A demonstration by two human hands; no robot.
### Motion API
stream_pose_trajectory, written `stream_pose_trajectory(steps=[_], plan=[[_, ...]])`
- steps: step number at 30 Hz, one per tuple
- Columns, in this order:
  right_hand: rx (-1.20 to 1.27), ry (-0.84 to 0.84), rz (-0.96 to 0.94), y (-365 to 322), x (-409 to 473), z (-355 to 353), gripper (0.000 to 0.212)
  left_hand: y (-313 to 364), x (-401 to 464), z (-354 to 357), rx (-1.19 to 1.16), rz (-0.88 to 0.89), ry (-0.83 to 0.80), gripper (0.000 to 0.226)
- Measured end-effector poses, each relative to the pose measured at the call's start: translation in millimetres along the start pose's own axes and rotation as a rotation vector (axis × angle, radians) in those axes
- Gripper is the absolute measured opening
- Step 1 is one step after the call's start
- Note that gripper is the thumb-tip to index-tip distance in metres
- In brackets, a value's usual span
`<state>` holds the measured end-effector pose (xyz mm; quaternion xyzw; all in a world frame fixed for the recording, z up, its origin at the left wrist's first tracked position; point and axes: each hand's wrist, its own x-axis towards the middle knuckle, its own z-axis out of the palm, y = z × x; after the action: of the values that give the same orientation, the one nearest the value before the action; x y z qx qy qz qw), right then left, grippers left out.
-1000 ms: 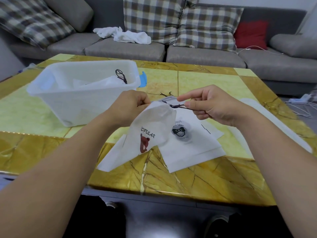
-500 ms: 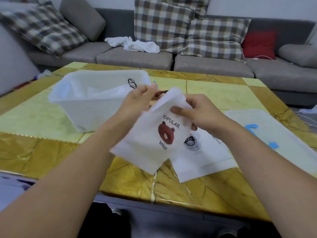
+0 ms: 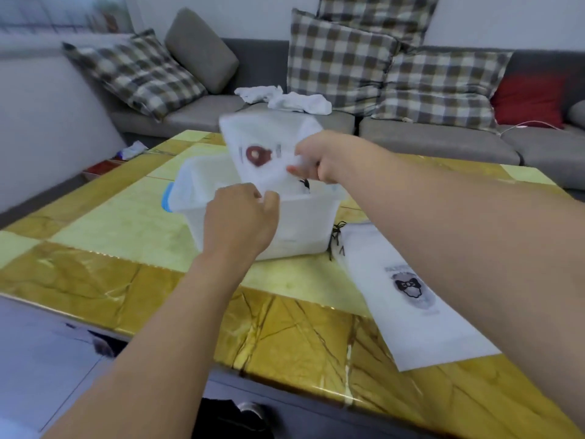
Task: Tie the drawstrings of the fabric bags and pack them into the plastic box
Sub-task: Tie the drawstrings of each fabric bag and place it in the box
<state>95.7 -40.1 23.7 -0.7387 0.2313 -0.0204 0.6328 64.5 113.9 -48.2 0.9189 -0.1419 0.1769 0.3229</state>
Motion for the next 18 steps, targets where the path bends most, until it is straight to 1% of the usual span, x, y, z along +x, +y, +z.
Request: stream_pose_trajectory(steps=[1,2,3,4,5,6,7,8,9,10,11,12,13,14,15,17,18], plan=[[-0.223,-0.026,0.03,1.9,5.3,5.2,0.011,1.9,-1.5,0.7,0.003,0.022,0.0,0.036],[-0.497,-0.025,0.056,4.2,10.8,8.3,0.012,2.4,-1.8,2.8,0.01,0.051,-0.005,0.033],[-0.831,0.028,0.073,6.8,13.7,7.3,0.027,4.1,-2.8,5.6,0.013,0.081,-0.013,0.031],[-1.141,0.122,0.037,7.2,18.3,5.4,0.041,5.7,-2.8,7.7,0.01,0.102,-0.017,0.031],[-1.338,0.223,-0.076,6.1,17.9,6.5,0.05,5.5,-2.5,9.3,0.006,0.107,-0.024,0.031],[-1.426,0.275,-0.238,4.2,18.4,8.5,0.053,5.9,-1.4,10.2,0.006,0.112,-0.024,0.033],[-1.444,0.232,-0.369,5.1,22.2,11.1,0.052,4.2,-0.5,12.1,0.002,0.11,-0.024,0.034],[-1.433,0.11,-0.427,6.7,24.1,11.7,0.05,3.8,-0.2,12.9,-0.005,0.105,-0.018,0.035],[-1.392,-0.051,-0.364,10.2,26.6,11.5,0.051,3.8,-0.8,13.7,-0.015,0.099,-0.012,0.035],[-1.315,-0.212,-0.222,13.8,25.3,12.0,0.054,4.0,-1.1,13.9,-0.018,0.095,-0.003,0.036],[-1.174,-0.349,-0.072,20.0,26.1,11.2,0.056,5.1,-1.9,14.5,-0.013,0.094,0.0,0.038],[-0.993,-0.448,0.0,23.5,27.0,8.9,0.054,6.1,-1.5,14.8,-0.001,0.089,0.0,0.039],[-0.839,-0.471,-0.012,24.4,25.0,5.5,0.049,6.5,-0.7,14.3,0.013,0.075,-0.004,0.04],[-0.729,-0.398,-0.085,21.9,23.3,-1.4,0.042,7.1,0.2,14.0,0.033,0.057,-0.007,0.04],[-0.655,-0.266,-0.214,18.1,20.2,-13.0,0.034,8.1,0.6,13.9,0.052,0.04,-0.006,0.039],[-0.547,0.098,-0.55,12.2,9.5,-42.7,0.019,11.8,1.0,13.4,0.039,0.049,0.017,0.035],[-0.503,0.289,-0.693,14.4,-2.0,-64.1,0.014,16.6,-0.1,13.7,-0.006,0.092,0.045,0.031]])
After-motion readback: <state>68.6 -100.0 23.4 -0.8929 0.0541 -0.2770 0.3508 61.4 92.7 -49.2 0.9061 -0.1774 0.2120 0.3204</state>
